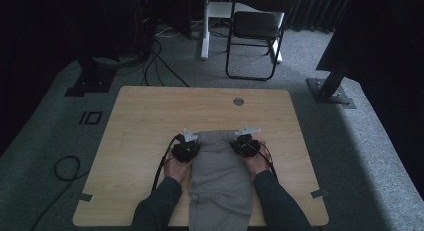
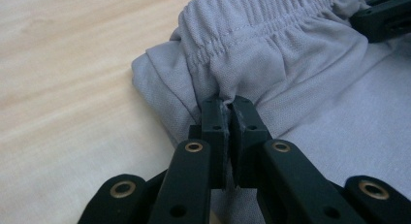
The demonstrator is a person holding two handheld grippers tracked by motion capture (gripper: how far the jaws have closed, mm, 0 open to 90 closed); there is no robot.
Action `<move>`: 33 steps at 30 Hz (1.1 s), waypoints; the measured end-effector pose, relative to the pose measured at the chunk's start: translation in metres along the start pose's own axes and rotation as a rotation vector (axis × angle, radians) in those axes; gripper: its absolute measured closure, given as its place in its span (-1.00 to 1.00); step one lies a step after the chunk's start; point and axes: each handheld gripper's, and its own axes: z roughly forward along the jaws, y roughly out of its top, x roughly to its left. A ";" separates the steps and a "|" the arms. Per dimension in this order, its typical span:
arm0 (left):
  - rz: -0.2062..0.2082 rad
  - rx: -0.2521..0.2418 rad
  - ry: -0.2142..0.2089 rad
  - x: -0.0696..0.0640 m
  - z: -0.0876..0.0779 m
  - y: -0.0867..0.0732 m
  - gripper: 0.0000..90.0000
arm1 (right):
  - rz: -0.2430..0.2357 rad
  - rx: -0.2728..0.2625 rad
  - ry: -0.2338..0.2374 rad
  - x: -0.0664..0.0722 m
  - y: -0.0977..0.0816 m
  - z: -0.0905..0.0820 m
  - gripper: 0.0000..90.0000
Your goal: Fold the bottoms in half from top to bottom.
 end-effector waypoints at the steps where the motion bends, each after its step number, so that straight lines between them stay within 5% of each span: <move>1: 0.002 0.002 0.007 0.002 0.003 0.003 0.92 | 0.002 0.001 -0.004 -0.002 0.003 0.003 0.86; 12: -0.028 0.005 0.054 0.027 0.038 0.038 0.92 | 0.027 0.033 -0.055 -0.028 0.039 0.033 0.86; 20: -0.040 0.019 0.085 0.027 0.042 0.045 0.92 | 0.028 0.031 -0.098 -0.026 0.046 0.040 0.89; 27: -0.019 -0.022 0.040 0.028 0.016 0.054 0.93 | 0.075 -0.022 -0.031 -0.029 0.045 0.023 0.91; 33: -0.022 -0.092 -0.027 0.019 -0.025 0.052 0.93 | 0.016 -0.087 -0.009 -0.013 0.039 -0.013 0.91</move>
